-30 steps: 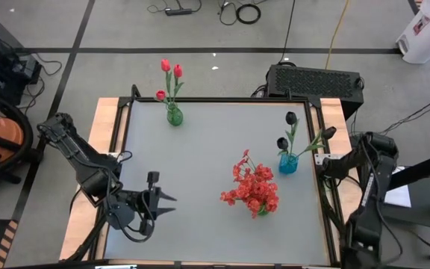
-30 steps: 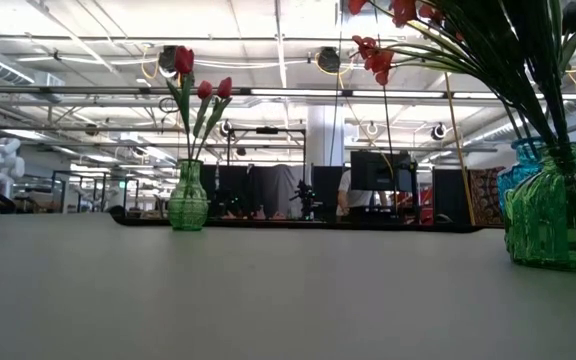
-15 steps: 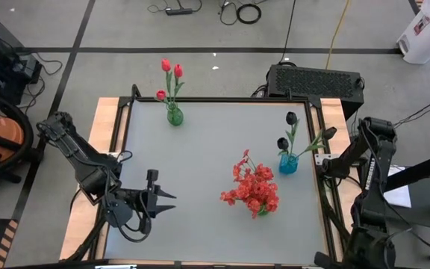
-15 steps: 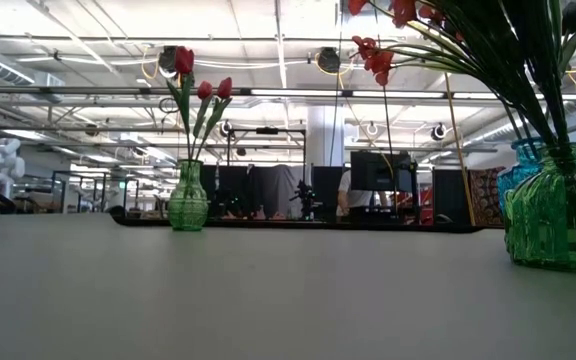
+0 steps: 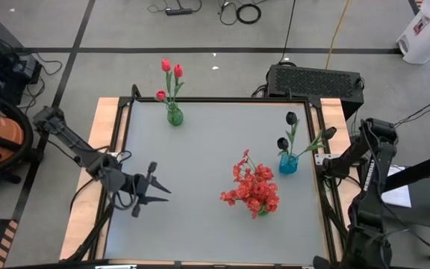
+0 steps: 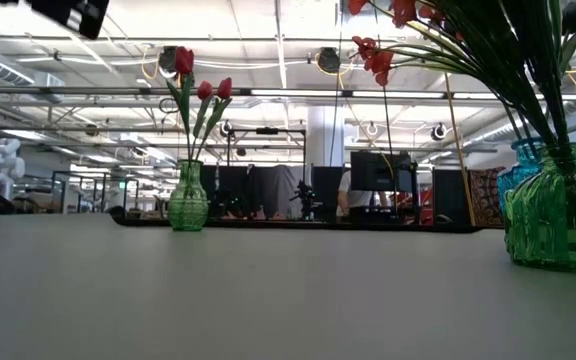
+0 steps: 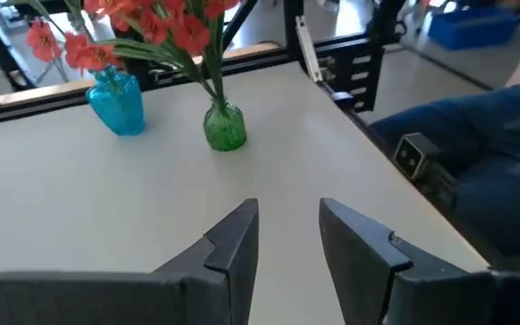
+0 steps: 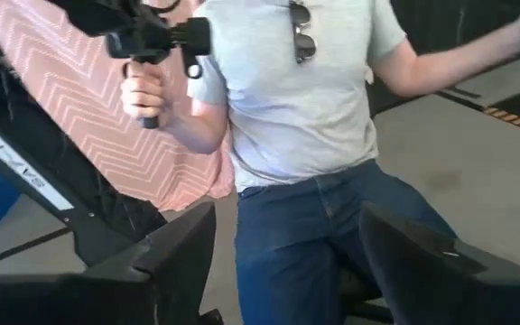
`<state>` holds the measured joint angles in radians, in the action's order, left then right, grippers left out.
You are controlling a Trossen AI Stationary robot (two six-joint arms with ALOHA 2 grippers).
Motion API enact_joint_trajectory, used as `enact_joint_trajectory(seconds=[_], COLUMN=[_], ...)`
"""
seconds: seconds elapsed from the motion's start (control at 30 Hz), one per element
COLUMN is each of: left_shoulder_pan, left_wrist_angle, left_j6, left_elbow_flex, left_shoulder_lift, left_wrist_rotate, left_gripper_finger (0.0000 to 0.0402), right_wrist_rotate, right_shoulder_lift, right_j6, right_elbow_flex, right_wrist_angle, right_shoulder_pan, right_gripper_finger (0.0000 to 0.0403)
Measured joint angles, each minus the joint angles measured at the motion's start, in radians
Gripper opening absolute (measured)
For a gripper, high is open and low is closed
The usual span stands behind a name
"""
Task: Sort flowers into vase by color
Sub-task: Return to Home Position
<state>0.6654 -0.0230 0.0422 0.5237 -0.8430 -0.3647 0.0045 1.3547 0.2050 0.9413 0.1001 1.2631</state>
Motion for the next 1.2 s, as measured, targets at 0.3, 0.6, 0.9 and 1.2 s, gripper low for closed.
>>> enact_joint_trajectory(seconds=[0.3, 0.6, 0.9, 1.2], left_shoulder_pan=[-0.038, -0.037, -0.037, -0.037], left_wrist_angle=[0.030, 0.103, 0.105, 0.124], left_j6=[0.001, -0.046, 0.038, 0.051], left_elbow_flex=[-0.194, -0.326, -0.383, -0.417], left_shoulder_lift=[0.189, 0.321, 0.405, 0.405], left_wrist_rotate=[0.108, 0.296, 0.296, 0.295], left_gripper_finger=[0.0128, 0.0128, 0.0128, 0.0128], right_wrist_rotate=[-0.042, 0.028, -0.051, -0.161], right_shoulder_lift=[0.027, 0.025, -0.048, -0.313], right_j6=[-0.107, -0.165, -0.200, -0.251], right_elbow_flex=[-0.010, -0.016, -0.014, -0.011], right_wrist_angle=[-0.002, -0.007, -0.113, -0.358], right_shoulder_pan=[-0.088, -0.234, -0.356, -0.387], right_gripper_finger=[0.0267, 0.0267, 0.0267, 0.0267])
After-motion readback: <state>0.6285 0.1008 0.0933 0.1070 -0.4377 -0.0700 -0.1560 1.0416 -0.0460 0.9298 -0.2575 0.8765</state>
